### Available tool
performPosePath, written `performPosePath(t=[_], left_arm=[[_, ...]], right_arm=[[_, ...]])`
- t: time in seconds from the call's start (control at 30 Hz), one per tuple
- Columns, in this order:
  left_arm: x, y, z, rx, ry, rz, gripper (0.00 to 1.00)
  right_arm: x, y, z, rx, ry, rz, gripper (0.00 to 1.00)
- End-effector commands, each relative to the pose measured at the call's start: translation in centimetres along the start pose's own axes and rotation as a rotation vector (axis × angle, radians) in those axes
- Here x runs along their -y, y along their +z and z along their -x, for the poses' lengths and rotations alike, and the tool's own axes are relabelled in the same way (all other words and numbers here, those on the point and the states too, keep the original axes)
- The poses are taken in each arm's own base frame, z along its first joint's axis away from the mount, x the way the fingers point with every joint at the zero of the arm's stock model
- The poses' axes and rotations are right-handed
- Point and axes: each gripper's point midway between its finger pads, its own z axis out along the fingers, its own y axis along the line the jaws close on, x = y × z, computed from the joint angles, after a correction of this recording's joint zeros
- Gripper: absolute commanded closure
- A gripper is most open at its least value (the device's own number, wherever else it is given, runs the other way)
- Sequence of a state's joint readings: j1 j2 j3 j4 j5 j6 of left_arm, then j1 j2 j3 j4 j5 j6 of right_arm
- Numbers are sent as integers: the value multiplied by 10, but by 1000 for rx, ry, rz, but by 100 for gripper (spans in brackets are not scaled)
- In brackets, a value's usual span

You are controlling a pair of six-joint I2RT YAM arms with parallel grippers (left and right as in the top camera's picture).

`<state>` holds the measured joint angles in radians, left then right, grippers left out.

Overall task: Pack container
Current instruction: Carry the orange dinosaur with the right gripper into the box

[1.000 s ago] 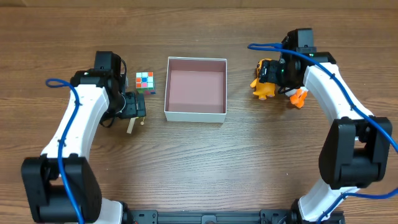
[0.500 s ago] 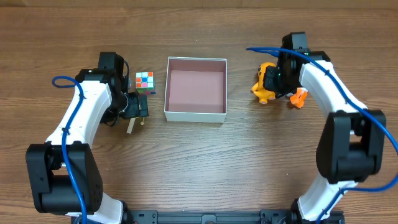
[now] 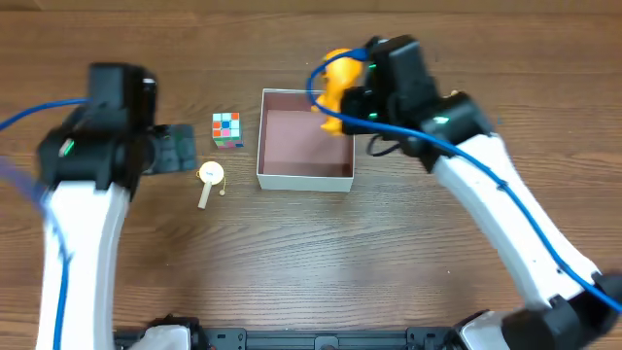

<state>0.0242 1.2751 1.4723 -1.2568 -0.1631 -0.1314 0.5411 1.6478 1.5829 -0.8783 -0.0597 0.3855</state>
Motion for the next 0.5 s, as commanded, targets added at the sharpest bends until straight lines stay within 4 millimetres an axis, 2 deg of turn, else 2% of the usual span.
performPosePath(t=[0.0, 0.1, 0.2, 0.3, 0.4, 0.47], left_arm=[[-25, -35, 1, 112, -63, 82, 0], [-34, -42, -4, 123, -64, 123, 0], [-35, -39, -9, 92, -57, 129, 0], [-34, -36, -8, 83, -55, 130, 0], [-33, -32, -8, 70, -52, 132, 0], [-33, -30, -8, 62, -50, 133, 0]], right_arm=[[-12, 39, -14, -36, 46, -25, 89], [-11, 82, -31, -101, 59, -45, 89], [-18, 112, -46, -169, 65, 13, 89], [-27, 128, -54, -198, 63, 59, 85], [-40, 132, -55, -181, 33, 84, 81], [-45, 132, -54, -172, 25, 95, 74]])
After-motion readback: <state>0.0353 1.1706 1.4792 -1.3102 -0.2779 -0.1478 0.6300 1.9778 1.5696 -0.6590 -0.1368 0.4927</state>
